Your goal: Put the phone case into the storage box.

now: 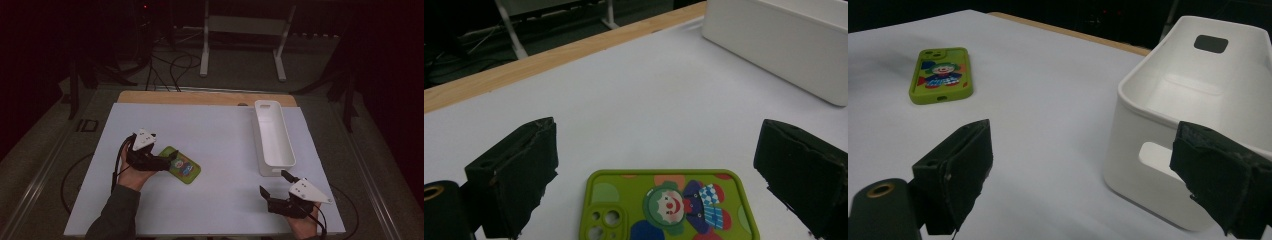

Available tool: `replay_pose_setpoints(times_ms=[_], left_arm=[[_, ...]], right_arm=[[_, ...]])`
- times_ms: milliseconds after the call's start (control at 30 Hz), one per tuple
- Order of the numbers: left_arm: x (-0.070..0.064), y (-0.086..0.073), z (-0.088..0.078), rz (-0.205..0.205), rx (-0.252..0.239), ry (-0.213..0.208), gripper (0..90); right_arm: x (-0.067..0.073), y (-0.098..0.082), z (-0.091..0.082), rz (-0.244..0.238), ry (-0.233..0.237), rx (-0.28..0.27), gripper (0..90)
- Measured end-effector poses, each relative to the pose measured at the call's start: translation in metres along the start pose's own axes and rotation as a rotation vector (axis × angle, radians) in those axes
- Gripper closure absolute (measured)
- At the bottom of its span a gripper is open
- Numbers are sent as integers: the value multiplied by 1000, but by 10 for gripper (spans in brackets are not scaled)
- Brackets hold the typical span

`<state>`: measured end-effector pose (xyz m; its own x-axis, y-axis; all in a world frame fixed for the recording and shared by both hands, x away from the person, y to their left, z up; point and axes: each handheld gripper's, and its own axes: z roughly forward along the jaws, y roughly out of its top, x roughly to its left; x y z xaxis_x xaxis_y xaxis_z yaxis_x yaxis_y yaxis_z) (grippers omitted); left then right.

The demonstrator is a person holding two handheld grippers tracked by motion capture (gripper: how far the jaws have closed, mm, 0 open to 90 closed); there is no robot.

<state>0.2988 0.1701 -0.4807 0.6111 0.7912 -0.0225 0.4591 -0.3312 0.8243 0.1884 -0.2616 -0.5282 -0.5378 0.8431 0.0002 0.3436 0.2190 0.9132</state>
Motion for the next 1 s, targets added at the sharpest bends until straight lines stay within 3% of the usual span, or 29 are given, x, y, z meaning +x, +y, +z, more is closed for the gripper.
replay_pose_setpoints(times_ms=[600,1000], left_arm=[[-11,20,21,37,3,-37,52],[-17,28,40,58,46,-59,81]], right_arm=[[0,0,0,1,0,1,98],[-2,-1,0,1,1,1,98]])
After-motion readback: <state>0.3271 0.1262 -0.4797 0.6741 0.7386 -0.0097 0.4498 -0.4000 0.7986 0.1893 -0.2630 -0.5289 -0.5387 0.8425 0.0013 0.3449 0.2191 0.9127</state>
